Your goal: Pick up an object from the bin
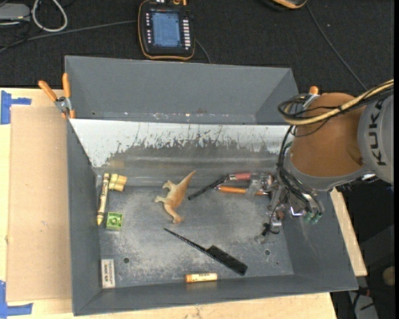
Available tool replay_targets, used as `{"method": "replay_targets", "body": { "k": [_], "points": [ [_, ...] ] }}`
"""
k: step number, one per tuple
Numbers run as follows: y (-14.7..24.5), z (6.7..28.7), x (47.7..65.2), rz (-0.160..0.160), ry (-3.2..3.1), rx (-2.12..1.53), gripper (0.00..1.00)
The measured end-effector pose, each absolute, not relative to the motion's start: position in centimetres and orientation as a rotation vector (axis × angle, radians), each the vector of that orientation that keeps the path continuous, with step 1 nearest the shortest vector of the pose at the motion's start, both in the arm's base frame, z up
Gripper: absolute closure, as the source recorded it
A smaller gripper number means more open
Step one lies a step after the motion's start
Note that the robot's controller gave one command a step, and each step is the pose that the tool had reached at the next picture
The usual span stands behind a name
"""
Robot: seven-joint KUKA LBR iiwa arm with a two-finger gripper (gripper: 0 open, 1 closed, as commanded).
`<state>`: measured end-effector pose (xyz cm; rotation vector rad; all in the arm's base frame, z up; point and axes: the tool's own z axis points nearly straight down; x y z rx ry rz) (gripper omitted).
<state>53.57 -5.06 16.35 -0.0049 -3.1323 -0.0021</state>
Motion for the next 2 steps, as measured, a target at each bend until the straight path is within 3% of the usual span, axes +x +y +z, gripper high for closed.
{"method": "replay_targets", "body": {
  "k": [1, 2],
  "points": [
    [-5.0, 16.8, 53.7, -0.001, -3.139, -0.001, 0.0],
    [0.9, 8.7, 51.1, -0.002, -3.118, -0.345, 0.0]
  ]
}}
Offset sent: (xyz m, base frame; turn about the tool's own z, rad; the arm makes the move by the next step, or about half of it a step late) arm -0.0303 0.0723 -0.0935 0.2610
